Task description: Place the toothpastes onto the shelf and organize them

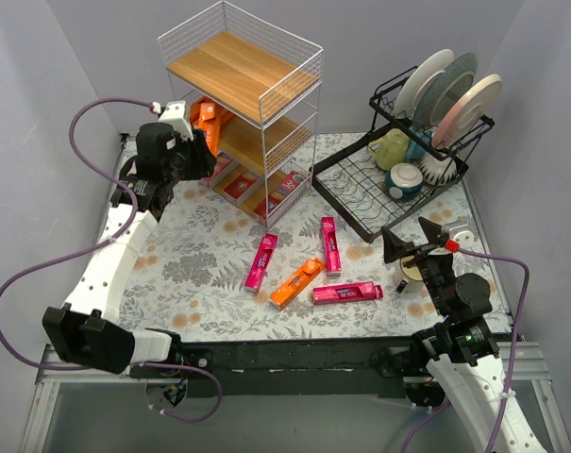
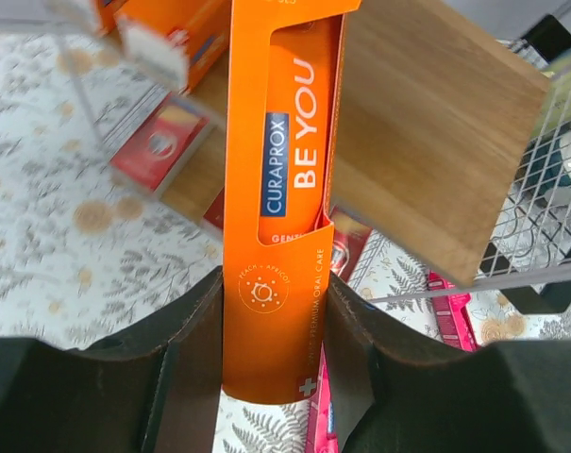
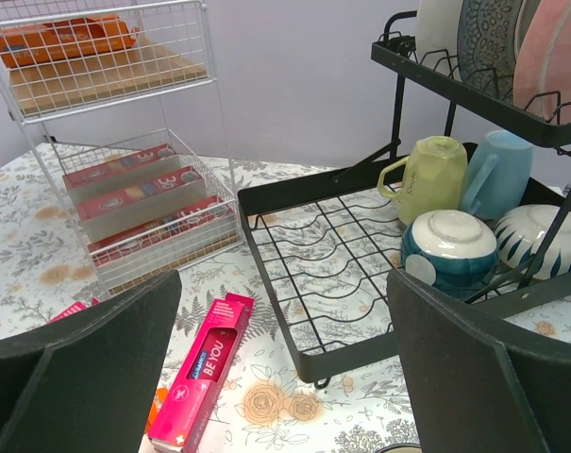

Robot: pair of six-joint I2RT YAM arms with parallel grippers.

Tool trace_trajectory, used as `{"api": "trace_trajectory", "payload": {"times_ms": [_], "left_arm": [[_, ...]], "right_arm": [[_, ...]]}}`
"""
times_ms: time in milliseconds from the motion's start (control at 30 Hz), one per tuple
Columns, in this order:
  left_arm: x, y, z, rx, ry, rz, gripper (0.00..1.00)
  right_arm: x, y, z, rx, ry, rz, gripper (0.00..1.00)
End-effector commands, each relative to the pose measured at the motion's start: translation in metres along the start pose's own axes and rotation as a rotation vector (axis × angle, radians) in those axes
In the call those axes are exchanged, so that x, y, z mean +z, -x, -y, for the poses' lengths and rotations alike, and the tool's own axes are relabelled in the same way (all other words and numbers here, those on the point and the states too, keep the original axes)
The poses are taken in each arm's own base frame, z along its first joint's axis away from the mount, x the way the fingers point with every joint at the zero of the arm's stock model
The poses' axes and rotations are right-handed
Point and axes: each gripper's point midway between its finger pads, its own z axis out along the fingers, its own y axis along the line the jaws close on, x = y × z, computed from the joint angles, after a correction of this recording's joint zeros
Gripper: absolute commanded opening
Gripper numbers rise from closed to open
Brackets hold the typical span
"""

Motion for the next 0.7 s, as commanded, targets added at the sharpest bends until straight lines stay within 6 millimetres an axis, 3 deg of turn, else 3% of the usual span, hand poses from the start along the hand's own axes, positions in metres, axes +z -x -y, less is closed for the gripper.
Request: {"api": "trace_trajectory", "payload": {"times_ms": [0,367,667], "left_arm": [[0.018,0.017,0.029,0.124,-0.132,-0.007,0.39],[0.054,0.036,0.056,0.252,-0.203,0.039,0.42],[0.080,0.042,0.053,0.295,-0.176,0.086,0.42]], "right_arm": [[0.000,0.028,-0.002,-0.010,0.004,0.080,0.99],[0.000,0.026,-0.001,-0.012,-0.001,0.071,0.99],[0.000,0.025,0.000,-0.013,-0.006,0.066,0.99]]}}
